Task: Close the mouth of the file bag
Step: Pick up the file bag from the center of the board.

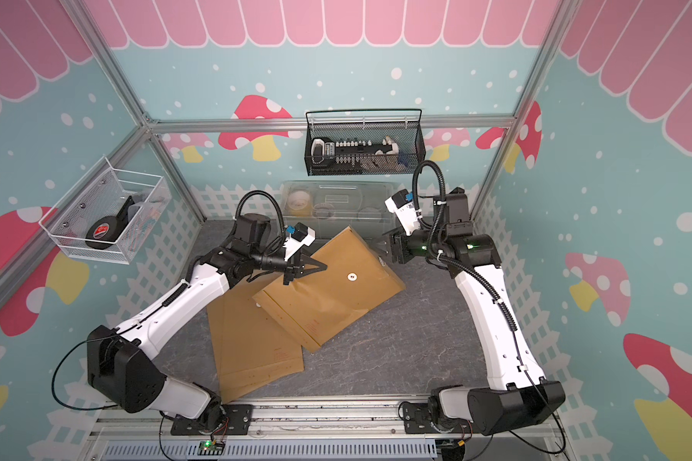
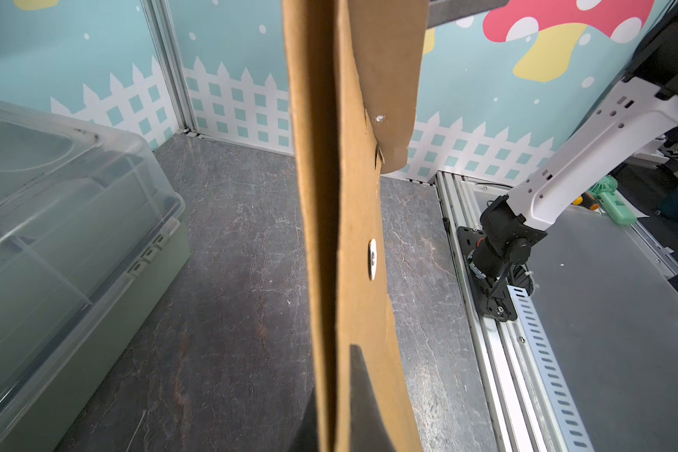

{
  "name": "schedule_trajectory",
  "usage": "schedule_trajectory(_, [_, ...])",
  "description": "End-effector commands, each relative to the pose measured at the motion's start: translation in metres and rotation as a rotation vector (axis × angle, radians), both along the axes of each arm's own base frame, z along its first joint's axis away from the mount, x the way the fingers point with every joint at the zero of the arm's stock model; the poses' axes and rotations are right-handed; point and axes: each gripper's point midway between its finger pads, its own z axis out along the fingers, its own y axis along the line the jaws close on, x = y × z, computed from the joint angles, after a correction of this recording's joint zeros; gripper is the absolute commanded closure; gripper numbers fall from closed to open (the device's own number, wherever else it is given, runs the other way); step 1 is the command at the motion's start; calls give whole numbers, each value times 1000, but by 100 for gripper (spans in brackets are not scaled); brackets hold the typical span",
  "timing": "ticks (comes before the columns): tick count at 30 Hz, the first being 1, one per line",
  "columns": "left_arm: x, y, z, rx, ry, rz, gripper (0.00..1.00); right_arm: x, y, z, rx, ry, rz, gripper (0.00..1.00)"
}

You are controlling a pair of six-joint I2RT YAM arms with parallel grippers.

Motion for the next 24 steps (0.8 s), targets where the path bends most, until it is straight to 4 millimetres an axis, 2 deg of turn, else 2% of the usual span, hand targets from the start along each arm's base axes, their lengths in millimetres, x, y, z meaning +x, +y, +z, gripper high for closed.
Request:
schedule_trajectory(1, [-11,11,19,-36,-61,-41,100,-13,7,4,26,-30,93,40])
schedule_trajectory(4, [-14,9,22,-49,-59,-60,100,-16,16,-3,15,-9,132,40])
schedule_trajectory(11, [-18,9,25,-55,-61,-70,100,-7,31,-13,-13,17,165,41])
schedule_trajectory(14, [-19,9,28,-61,-67,-76,100,-10,42,-26,-62,37,200,41])
schedule_trajectory(18, [-19,9,31,-54,-83,-80,100,-11,43,-34,-77,51,211,43])
schedule_trajectory(21, [-17,10,31,-45,-93,-78,100,-15,45,-34,-69,52,238,47])
schedule_trajectory(24, [-10,9,32,-36,-98,-64,100,-19,47,-38,-67,66,251,58])
